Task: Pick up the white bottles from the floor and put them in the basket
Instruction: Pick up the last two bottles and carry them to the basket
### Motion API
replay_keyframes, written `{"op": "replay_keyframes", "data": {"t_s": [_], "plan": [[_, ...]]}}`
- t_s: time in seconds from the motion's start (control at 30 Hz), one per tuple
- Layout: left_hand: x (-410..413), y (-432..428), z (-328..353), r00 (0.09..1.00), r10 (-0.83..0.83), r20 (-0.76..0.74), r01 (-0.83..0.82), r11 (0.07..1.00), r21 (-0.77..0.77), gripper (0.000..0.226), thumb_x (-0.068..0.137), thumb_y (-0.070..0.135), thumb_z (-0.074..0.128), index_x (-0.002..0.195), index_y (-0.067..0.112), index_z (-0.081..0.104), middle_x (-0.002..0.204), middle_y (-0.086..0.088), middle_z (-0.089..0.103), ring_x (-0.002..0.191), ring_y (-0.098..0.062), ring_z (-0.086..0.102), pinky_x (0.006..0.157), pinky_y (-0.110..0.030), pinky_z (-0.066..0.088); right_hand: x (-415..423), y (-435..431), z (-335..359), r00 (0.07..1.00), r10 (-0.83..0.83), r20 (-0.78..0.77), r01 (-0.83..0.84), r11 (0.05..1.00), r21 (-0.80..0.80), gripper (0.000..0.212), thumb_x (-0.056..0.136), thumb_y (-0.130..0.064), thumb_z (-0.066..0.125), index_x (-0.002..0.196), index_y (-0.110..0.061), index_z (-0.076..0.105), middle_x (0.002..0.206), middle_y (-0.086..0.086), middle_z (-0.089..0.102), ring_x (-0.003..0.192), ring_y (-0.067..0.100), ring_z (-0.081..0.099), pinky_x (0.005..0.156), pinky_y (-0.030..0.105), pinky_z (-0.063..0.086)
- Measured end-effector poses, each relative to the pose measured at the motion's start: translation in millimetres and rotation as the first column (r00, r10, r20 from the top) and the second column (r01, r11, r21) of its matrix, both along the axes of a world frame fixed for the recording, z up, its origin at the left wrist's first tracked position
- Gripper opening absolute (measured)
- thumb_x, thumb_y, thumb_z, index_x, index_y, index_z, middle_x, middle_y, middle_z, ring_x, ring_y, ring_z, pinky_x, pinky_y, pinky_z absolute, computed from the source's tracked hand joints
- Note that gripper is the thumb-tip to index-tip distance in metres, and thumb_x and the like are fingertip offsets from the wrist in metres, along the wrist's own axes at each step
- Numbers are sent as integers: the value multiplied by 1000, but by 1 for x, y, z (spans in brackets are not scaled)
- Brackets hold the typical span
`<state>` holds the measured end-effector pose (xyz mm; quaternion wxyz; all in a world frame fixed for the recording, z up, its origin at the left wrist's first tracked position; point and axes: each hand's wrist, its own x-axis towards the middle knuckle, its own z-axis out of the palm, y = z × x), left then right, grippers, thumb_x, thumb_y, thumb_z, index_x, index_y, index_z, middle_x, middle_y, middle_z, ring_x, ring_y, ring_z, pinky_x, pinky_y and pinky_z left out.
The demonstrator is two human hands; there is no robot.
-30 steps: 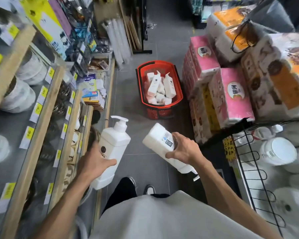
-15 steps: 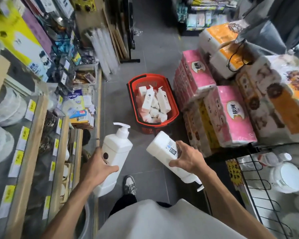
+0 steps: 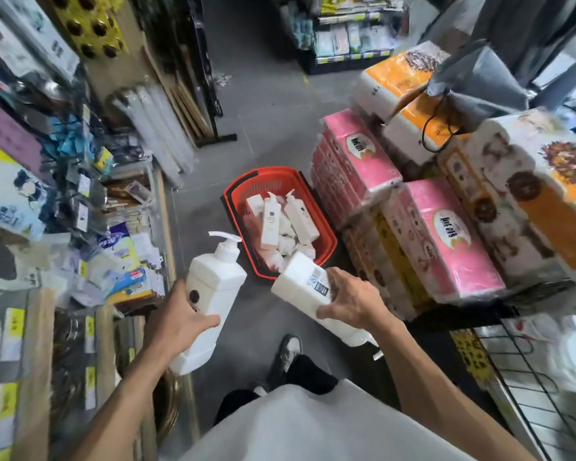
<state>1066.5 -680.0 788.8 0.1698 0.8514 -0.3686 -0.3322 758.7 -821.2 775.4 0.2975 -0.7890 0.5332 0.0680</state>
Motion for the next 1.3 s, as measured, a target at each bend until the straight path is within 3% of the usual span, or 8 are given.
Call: {"op": "replay_keyframes", "data": {"t_s": [0.27, 0.4, 0.8, 1.03, 1.3], "plan": [[-4, -74, 5, 999, -27, 30, 27, 999, 29, 63, 58, 36, 88, 105, 27, 46, 87, 12, 61, 81, -24, 61, 74, -38, 50, 14, -66, -17, 995, -81, 60, 77, 995, 64, 64, 60, -56, 76, 115, -36, 48, 96, -15, 60, 86, 15, 60, 76, 36, 50], [-3, -111, 5, 998, -56, 39, 53, 996, 71, 67, 55, 41, 86, 106, 27, 45, 91, 9, 62, 82, -23, 62, 72, -36, 49, 24, -98, -26, 982, -146, 122, 134, 986, 101, 61, 58, -57, 76, 108, -34, 49, 95, -14, 62, 84, 17, 61, 78, 37, 52], [23, -221, -8, 985, -174, 17, 171, 978, 124, 62, 57, 39, 86, 103, 30, 45, 91, 12, 63, 80, -15, 62, 74, -38, 52, 36, -142, -47, 944, -312, 108, 278, 928, 249, 74, 59, -57, 76, 124, -39, 46, 103, -17, 60, 93, 10, 62, 86, 37, 55], [60, -300, -30, 940, -340, -35, 342, 931, 128, 60, 60, 34, 86, 104, 29, 45, 92, 12, 62, 82, -19, 62, 68, -34, 46, 61, -159, -53, 865, -502, 0, 485, 836, 257, 70, 56, -56, 76, 118, -38, 49, 101, -15, 62, 88, 14, 62, 81, 37, 53], [123, -395, -42, 804, -589, -84, 594, 789, 157, 66, 57, 36, 85, 108, 32, 43, 91, 13, 61, 83, -20, 62, 74, -39, 53, 130, -170, -50, 693, -720, -45, 694, 649, 311, 75, 55, -58, 75, 122, -41, 46, 102, -17, 61, 90, 11, 62, 83, 37, 54]]}}
